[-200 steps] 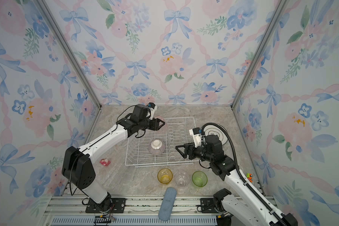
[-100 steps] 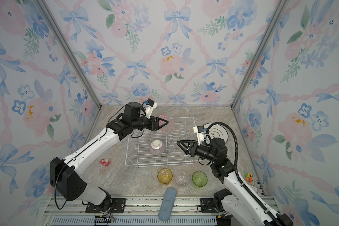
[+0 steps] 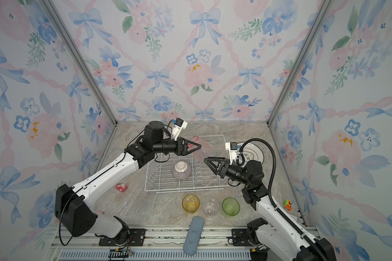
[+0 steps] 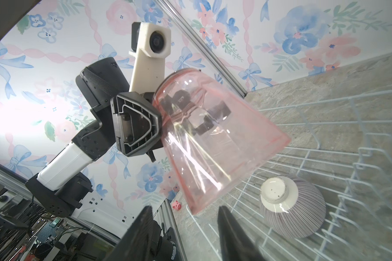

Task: Unload the mixed dishes from the dish rack
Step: 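Lift the pink cup with the left gripper toward the approaching right gripper, then grasp the pink cup with the right gripper while the left gripper releases it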

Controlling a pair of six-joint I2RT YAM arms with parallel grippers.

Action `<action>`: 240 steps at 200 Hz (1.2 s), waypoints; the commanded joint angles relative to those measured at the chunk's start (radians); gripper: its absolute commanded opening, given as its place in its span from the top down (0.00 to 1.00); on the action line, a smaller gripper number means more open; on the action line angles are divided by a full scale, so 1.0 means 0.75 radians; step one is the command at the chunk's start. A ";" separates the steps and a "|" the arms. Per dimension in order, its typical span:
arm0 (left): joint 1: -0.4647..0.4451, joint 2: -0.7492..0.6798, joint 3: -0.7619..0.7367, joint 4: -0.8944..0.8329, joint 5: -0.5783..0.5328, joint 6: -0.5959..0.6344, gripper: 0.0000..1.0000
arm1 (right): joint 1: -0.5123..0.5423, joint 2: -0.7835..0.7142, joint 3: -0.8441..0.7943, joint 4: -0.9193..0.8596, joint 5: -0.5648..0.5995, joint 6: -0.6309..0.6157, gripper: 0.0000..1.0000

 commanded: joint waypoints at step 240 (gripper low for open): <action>-0.040 -0.061 -0.204 0.446 0.033 -0.236 0.26 | -0.002 0.004 0.112 0.034 -0.078 0.028 1.00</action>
